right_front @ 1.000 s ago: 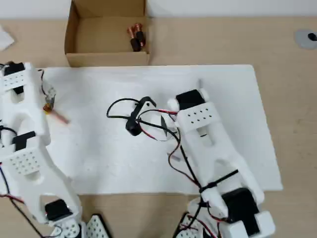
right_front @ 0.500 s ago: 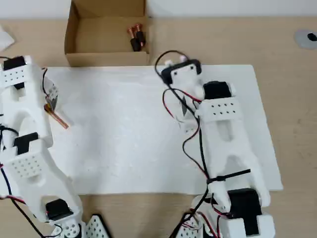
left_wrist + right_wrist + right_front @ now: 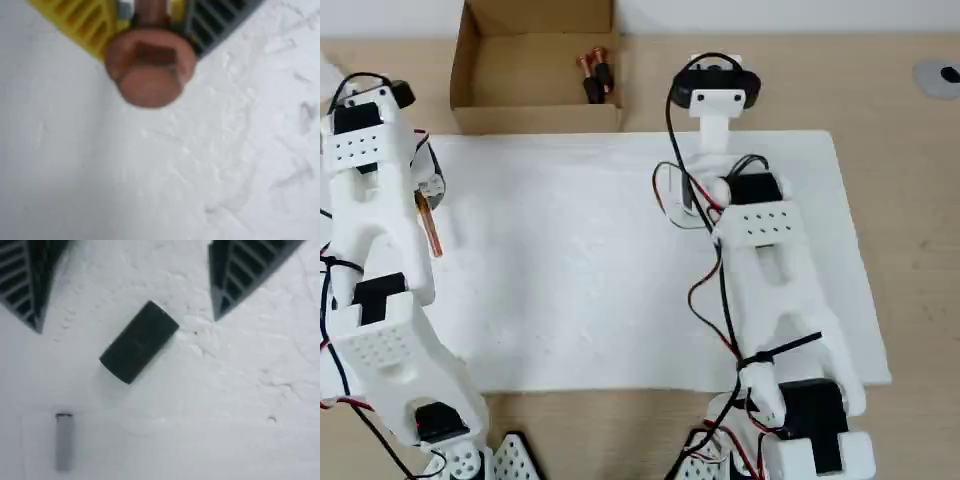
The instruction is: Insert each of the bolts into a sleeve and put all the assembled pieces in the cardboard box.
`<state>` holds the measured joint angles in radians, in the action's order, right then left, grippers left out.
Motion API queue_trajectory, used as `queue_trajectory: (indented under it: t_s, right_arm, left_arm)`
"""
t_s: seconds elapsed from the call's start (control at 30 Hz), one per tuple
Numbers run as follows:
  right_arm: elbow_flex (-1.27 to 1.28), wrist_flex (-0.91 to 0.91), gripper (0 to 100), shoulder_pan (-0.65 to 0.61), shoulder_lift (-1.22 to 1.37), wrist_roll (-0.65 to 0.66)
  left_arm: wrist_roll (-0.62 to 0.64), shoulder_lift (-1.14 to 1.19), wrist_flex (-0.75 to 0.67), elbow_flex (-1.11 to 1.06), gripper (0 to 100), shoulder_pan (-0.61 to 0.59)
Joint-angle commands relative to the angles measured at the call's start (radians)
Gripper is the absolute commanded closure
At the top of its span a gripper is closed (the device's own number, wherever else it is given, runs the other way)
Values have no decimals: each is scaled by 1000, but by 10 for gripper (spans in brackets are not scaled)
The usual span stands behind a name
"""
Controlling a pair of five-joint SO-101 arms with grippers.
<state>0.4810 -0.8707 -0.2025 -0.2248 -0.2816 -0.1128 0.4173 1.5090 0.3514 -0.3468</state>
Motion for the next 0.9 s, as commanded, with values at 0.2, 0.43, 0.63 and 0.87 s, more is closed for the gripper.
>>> queue_trajectory:
  t_s: [0.2,0.43,0.63,0.87]
  right_arm:
    - [-44,35,745,-12,185,-17]
    - [-151,26,745,-16,338,-127]
    - [-194,-8,746,-16,398,-135]
    - [-275,-83,757,-16,452,-149]
  left_arm:
    - [-20,-71,-5,15,993,18]
    - [-20,-71,-5,15,993,18]
    - [-20,-70,-5,15,993,18]
    - [-20,-68,-5,15,993,18]
